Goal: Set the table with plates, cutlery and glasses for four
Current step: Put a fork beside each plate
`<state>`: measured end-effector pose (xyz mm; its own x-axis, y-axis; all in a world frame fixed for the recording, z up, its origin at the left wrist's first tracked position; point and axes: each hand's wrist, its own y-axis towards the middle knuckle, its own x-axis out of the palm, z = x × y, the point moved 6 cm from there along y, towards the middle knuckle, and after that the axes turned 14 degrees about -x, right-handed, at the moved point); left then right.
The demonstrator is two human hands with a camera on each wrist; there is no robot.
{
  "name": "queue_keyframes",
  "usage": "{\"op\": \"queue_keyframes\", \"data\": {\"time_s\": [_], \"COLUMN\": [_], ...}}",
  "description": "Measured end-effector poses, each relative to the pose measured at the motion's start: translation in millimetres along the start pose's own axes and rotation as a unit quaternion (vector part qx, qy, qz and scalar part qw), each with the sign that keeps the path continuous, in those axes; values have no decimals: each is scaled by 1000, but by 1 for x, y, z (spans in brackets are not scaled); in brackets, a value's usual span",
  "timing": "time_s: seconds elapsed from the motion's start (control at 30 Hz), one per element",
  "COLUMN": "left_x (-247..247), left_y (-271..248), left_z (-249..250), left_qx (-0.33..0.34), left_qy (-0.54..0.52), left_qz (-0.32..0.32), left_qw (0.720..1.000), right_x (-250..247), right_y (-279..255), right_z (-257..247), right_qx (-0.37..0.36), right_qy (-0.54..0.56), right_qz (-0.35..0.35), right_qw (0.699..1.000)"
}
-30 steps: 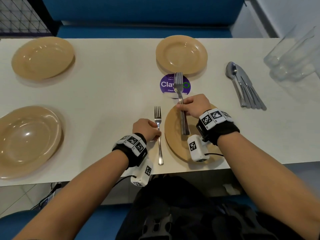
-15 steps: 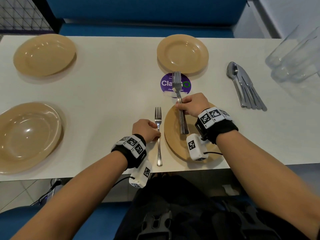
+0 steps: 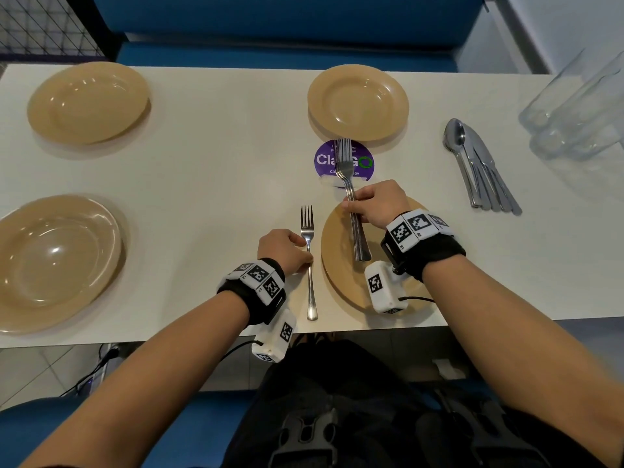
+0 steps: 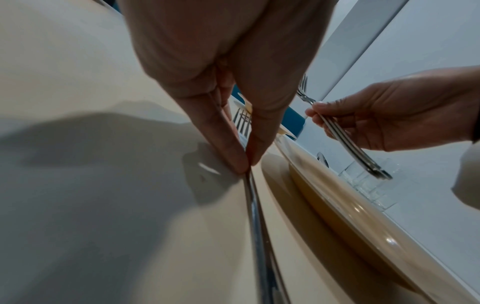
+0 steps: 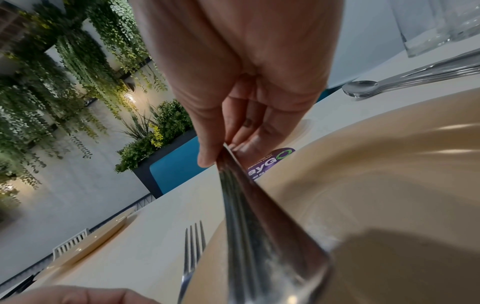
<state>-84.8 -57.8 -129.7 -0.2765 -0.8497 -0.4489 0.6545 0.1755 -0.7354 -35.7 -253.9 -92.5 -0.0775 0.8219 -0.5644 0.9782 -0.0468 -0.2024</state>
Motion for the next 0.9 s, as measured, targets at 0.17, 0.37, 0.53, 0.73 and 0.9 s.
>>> {"op": "queue_keyframes", "data": {"time_s": [0.17,0.37,0.53,0.73,0.9], "left_x": [-1,1,3,4,6], "left_y": [0,-1,-1,0,-1], "left_z": [-2,-3,-4,-3,-1], "left_qx": [-3,-2,-1,-2,2], "left_qy": [-6,-7,-8,-4,-6], "left_qz": [-1,-6,-8,-11,-17], "left_qw": [1000,1000,1000,1000,1000], "right_x": [1,0,-2,-1,-1], "right_y": [-4,-7,-7,-8,-8], "right_z": [-2,-3,-3,-4,-6], "right_qx": [-9,-11,-8,-8,-13], "right_qy": [-5,-5,-4,-4,-10], "right_qz": [-4,-4,-4,-9,-14], "right_qw": [1000,1000,1000,1000,1000]}}
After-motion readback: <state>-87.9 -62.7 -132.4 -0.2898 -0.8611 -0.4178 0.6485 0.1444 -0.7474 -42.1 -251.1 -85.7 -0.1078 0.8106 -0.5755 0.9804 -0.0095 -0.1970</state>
